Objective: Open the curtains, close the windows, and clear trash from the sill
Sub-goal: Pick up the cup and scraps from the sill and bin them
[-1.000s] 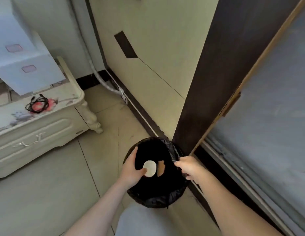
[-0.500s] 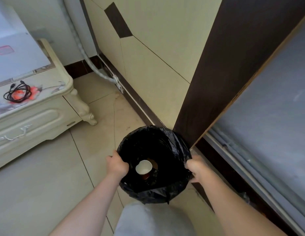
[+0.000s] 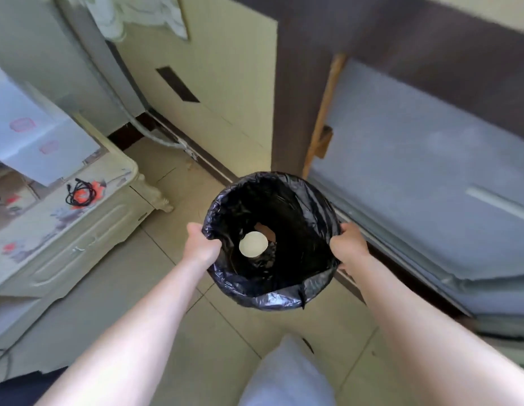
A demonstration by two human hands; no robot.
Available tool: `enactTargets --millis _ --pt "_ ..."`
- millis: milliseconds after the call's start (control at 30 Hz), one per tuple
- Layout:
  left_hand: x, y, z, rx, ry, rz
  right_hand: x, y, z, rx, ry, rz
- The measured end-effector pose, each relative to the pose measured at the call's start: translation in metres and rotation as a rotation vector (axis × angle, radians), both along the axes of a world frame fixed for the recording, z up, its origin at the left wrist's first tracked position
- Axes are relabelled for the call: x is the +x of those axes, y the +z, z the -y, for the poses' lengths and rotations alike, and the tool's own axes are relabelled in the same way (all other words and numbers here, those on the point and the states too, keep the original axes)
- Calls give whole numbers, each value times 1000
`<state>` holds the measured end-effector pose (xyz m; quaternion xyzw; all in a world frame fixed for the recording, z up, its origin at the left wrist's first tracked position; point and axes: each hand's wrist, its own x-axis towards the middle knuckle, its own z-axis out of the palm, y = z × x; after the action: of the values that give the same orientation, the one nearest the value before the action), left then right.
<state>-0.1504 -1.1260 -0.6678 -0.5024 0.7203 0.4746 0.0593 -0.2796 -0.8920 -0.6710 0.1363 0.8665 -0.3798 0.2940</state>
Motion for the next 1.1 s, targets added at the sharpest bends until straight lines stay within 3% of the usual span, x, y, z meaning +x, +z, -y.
enactTargets --millis 200,433,833,1100 --pt "38 119 -66 -65 -166 17 60 124 -84 91 -60 -129" --pt "87 195 -164 80 -325 6 146 217 -208 73 -175 -163" --pt "111 281 -399 249 -689 -135 292 306 -446 191 -591 -263" --pt "110 303 -559 303 -1010 -67 362 327 -586 231 -895 -270"
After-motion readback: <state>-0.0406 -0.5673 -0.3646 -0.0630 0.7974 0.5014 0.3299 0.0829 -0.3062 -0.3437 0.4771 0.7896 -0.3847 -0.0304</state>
